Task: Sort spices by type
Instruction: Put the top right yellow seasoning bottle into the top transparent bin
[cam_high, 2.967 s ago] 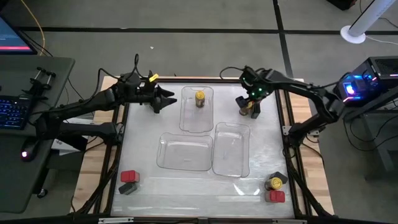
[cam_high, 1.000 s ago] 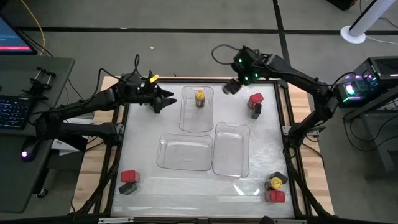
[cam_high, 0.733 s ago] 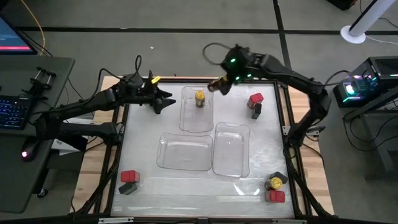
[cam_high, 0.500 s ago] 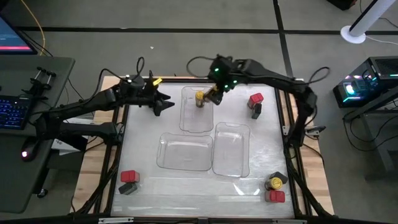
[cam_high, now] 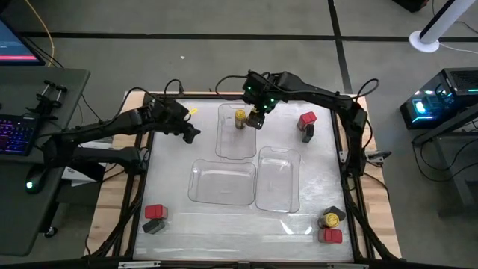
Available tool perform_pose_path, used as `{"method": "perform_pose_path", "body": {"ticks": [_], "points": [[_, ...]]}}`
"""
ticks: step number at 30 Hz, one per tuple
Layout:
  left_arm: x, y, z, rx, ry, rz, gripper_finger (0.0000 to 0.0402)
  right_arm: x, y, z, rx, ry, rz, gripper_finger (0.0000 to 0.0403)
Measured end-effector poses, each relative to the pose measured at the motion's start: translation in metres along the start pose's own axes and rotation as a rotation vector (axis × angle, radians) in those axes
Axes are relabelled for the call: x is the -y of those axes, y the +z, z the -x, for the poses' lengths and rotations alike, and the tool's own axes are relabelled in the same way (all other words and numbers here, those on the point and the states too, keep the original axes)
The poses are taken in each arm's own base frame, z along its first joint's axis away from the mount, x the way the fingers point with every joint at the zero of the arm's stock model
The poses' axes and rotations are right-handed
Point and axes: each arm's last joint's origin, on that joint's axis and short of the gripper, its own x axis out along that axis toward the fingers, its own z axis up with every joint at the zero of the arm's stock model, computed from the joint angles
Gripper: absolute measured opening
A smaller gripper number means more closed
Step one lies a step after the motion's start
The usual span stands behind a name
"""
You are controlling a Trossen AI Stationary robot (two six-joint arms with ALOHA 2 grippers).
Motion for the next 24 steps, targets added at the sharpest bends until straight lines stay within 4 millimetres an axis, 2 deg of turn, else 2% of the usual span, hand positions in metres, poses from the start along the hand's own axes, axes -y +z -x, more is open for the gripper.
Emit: {"method": "perform_pose_path", "body": {"ticks": [9, 17, 24], "points": [[-0.008, -0.014, -0.029, -0.118, 0.081, 0.043, 0.0255, 0.001, 0.004, -0.020, -0.029, -0.042, 0.020, 0.0229], [-0.009, -0.015, -0.056, -0.176, 0.111, 0.043, 0.0255, 0.004, 0.006, -0.021, -0.008, -0.092, 0.024, 0.0229], [-0.007, -0.011, -0.075, -0.158, 0.092, 0.035, 0.0255, 0.005, 0.009, -0.021, 0.025, -0.116, 0.021, 0.0229]]}}
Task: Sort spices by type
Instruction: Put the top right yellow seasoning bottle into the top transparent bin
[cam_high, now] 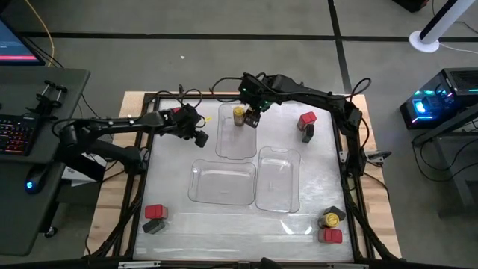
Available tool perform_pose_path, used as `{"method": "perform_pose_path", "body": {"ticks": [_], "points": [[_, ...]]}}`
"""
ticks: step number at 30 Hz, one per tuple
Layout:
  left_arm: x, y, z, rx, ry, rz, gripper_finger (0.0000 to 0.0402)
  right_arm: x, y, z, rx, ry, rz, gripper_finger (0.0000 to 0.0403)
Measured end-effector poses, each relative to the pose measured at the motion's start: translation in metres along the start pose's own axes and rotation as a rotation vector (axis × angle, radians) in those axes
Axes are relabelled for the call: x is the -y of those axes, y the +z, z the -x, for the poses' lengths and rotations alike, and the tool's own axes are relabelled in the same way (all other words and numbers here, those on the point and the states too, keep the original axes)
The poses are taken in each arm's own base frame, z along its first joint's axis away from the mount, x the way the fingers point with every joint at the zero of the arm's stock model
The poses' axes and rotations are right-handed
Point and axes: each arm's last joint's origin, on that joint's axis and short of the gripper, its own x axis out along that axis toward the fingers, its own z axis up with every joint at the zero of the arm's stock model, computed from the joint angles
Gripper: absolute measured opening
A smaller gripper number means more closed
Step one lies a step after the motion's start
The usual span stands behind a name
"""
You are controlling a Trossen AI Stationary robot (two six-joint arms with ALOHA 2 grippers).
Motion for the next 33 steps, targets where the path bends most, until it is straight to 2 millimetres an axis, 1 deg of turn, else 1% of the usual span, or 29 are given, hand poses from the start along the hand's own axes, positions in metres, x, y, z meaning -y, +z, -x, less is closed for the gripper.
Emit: {"method": "perform_pose_path", "body": {"ticks": [5, 9, 16, 21, 29, 33], "points": [[0.001, 0.001, -0.007, -0.005, -0.009, 0.000, 0.0255, 0.002, -0.003, -0.003, -0.020, -0.020, -0.003, 0.0229], [0.001, 0.001, -0.009, -0.013, -0.006, 0.000, 0.0255, 0.005, -0.003, -0.008, -0.033, -0.034, -0.026, 0.0229], [0.003, 0.000, -0.009, -0.013, -0.014, -0.008, 0.0255, 0.003, -0.003, -0.033, -0.089, -0.037, -0.014, 0.0229], [0.005, 0.000, -0.009, -0.008, -0.022, -0.016, 0.0255, 0.002, -0.002, -0.043, -0.102, -0.037, -0.002, 0.0229], [0.019, 0.011, -0.014, 0.126, -0.111, -0.033, 0.0255, 0.003, 0.001, -0.047, -0.080, -0.059, 0.073, 0.0229], [0.026, 0.009, -0.020, 0.129, -0.129, -0.049, 0.0255, 0.002, 0.003, -0.047, -0.058, -0.041, 0.101, 0.0229]]}}
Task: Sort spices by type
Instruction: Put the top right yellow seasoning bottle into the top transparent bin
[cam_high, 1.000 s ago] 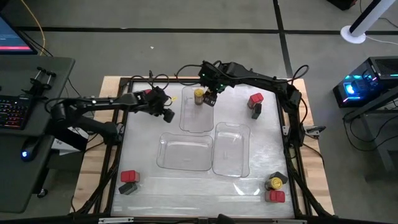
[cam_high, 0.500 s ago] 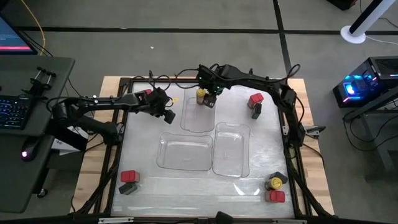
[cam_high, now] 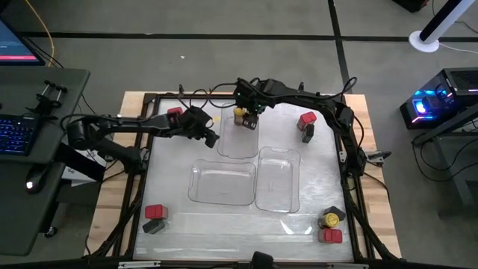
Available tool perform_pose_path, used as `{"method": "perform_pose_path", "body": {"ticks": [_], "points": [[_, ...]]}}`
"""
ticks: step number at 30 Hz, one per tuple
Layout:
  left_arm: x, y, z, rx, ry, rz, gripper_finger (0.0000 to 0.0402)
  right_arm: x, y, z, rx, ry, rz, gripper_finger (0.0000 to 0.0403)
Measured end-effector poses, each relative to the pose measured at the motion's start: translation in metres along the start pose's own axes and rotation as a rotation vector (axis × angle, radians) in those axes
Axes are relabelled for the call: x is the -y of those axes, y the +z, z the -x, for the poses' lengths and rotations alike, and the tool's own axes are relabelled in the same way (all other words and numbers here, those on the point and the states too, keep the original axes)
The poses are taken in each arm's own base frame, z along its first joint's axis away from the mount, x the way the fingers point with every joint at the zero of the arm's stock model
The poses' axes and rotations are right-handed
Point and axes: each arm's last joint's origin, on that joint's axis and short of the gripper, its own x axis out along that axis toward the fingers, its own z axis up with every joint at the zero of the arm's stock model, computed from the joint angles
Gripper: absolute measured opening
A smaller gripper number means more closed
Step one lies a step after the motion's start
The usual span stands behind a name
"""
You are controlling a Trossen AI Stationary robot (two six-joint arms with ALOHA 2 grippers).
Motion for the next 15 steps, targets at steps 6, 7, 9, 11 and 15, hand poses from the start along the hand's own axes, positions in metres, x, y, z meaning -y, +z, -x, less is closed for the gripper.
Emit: {"method": "perform_pose_path", "body": {"ticks": [6, 7, 9, 11, 15], "points": [[0.007, -0.005, -0.008, -0.017, -0.010, 0.006, 0.0255, -0.002, 0.002, -0.007, 0.005, 0.025, 0.030, 0.0229], [0.008, -0.005, -0.009, -0.015, -0.016, 0.004, 0.0255, -0.002, 0.002, -0.008, 0.009, 0.031, 0.039, 0.0229], [0.011, -0.006, -0.009, -0.012, -0.026, 0.004, 0.0255, -0.004, 0.003, -0.012, 0.004, 0.041, 0.061, 0.0234], [0.013, -0.007, -0.010, -0.010, -0.035, -0.002, 0.0255, -0.005, 0.003, -0.016, -0.005, 0.043, 0.073, 0.0237], [0.015, -0.008, -0.010, -0.014, -0.043, 0.001, 0.0255, -0.006, 0.001, -0.020, -0.029, 0.048, 0.075, 0.0236]]}}
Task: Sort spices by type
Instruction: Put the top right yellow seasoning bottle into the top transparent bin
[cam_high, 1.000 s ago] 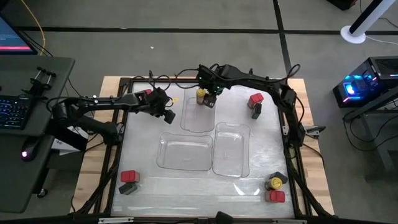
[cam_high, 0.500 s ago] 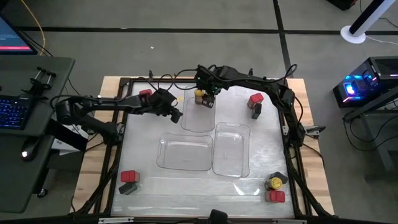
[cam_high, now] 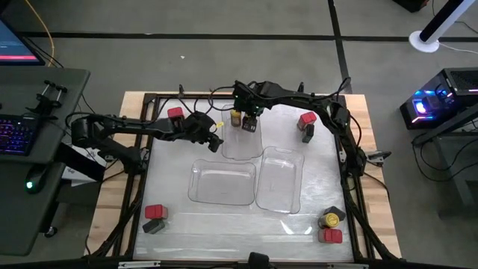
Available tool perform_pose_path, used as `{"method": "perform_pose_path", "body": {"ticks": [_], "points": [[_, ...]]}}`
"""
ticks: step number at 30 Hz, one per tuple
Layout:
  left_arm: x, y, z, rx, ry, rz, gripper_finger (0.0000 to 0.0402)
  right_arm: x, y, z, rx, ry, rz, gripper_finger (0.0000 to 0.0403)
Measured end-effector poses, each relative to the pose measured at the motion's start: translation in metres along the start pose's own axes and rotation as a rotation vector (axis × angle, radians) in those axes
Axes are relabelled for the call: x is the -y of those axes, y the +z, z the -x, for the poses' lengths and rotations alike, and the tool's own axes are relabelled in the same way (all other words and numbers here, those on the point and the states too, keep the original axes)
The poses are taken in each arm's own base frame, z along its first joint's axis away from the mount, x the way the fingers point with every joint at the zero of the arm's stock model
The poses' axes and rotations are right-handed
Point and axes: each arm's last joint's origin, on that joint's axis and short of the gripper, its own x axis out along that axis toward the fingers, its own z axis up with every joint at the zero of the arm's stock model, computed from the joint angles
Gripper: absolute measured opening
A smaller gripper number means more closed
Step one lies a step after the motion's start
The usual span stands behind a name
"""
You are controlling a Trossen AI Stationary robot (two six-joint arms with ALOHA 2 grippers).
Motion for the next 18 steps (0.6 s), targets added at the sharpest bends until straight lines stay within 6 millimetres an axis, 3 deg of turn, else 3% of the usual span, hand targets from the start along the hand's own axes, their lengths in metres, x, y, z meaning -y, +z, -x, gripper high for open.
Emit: {"method": "perform_pose_path", "body": {"ticks": [18], "points": [[0.0000, -0.0014, 0.0001, -0.012, 0.003, -0.004, 0.0255, 0.0008, 0.0019, 0.0001, 0.018, -0.004, -0.002, 0.0241]]}}
